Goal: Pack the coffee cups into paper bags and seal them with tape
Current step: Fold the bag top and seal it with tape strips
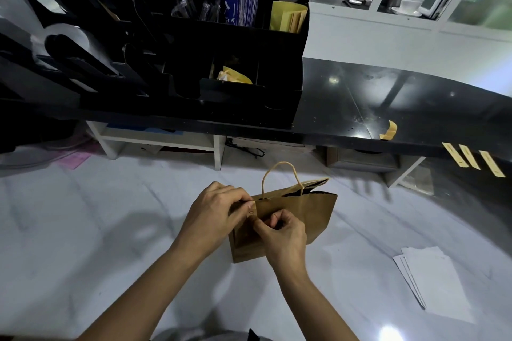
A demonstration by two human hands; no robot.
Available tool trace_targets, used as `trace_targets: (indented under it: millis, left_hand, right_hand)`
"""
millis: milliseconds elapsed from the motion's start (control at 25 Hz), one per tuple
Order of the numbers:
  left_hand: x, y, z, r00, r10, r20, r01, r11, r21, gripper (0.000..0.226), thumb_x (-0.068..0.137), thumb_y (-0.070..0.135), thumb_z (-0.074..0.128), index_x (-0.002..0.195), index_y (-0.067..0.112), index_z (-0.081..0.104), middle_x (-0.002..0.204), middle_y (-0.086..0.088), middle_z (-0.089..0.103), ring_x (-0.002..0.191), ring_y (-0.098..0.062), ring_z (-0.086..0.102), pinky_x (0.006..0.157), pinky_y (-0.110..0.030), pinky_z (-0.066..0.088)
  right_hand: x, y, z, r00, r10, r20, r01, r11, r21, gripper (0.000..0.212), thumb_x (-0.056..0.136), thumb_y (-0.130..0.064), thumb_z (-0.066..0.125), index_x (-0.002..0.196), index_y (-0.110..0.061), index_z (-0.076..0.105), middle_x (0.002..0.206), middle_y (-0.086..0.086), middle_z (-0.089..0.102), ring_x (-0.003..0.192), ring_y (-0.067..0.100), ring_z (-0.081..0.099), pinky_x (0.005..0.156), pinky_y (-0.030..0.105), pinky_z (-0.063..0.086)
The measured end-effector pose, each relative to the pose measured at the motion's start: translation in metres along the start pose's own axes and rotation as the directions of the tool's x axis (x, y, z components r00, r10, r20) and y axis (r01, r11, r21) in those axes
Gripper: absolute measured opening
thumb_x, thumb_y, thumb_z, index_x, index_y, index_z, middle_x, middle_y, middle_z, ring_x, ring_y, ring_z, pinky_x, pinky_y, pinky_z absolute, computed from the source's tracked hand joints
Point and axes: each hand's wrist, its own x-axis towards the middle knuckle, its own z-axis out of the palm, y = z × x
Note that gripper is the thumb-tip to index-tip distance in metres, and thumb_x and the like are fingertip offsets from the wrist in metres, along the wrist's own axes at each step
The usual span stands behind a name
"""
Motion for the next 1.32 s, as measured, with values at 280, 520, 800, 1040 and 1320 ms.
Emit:
trace_targets:
  millis: [280, 520, 800, 1040, 1320]
  left_hand:
    - [-0.001, 0.001, 0.005, 0.98, 0.169, -0.106, -0.147, 0.97, 0.192, 0.009, 0.091, 0.026, 0.066, 0.094, 0.022, 0.073, 0.081, 0.009, 0.07, 0.081, -0.016, 0.056, 0.064, -0.031, 0.049]
    - [-0.002, -0.007, 0.002, 0.978, 0.167, -0.125, -0.136, 0.965, 0.223, 0.013, 0.091, 0.027, 0.063, 0.098, 0.022, 0.073, 0.086, 0.01, 0.072, 0.083, -0.016, 0.055, 0.067, -0.033, 0.051]
    - [0.0, -0.01, -0.002, 0.98, 0.099, -0.17, -0.053, 0.965, 0.257, 0.01, 0.096, 0.022, 0.064, 0.103, 0.022, 0.071, 0.096, 0.01, 0.072, 0.097, -0.017, 0.05, 0.082, -0.039, 0.046]
    - [-0.004, -0.007, -0.001, 0.982, 0.039, -0.186, 0.007, 0.97, 0.242, 0.017, 0.094, 0.023, 0.064, 0.109, 0.023, 0.072, 0.106, 0.01, 0.07, 0.103, -0.015, 0.049, 0.087, -0.034, 0.041]
    - [-0.014, 0.014, -0.006, 0.955, 0.088, -0.284, -0.035, 0.982, 0.186, 0.014, 0.097, 0.027, 0.054, 0.104, 0.02, 0.064, 0.099, 0.008, 0.062, 0.094, -0.012, 0.051, 0.079, -0.027, 0.048]
  right_hand:
    - [0.001, 0.002, -0.005, 1.0, -0.021, -0.005, 0.021, 1.0, 0.004, 0.04, 0.074, -0.024, 0.086, 0.062, -0.017, 0.05, 0.055, -0.006, 0.051, 0.053, 0.007, 0.044, 0.05, 0.022, 0.04]
    - [0.007, 0.0, -0.021, 0.995, -0.009, -0.096, 0.014, 0.999, 0.053, 0.032, 0.077, -0.026, 0.082, 0.066, -0.016, 0.054, 0.058, -0.006, 0.053, 0.057, 0.011, 0.046, 0.055, 0.026, 0.041]
    - [0.011, -0.009, -0.045, 0.957, -0.193, -0.216, 0.191, 0.981, -0.031, 0.018, 0.087, -0.018, 0.072, 0.081, -0.018, 0.055, 0.071, -0.005, 0.06, 0.07, 0.005, 0.057, 0.059, 0.012, 0.04]
    - [0.022, -0.013, -0.066, 0.942, -0.204, -0.268, 0.216, 0.976, 0.016, 0.027, 0.089, -0.014, 0.065, 0.106, -0.029, 0.052, 0.069, 0.001, 0.05, 0.063, 0.009, 0.05, 0.06, 0.024, 0.042]
    - [0.046, -0.011, -0.08, 0.968, -0.218, -0.124, 0.218, 0.976, -0.017, 0.042, 0.091, -0.013, 0.062, 0.125, -0.037, 0.06, 0.1, 0.004, 0.052, 0.074, 0.019, 0.053, 0.064, 0.017, 0.044]
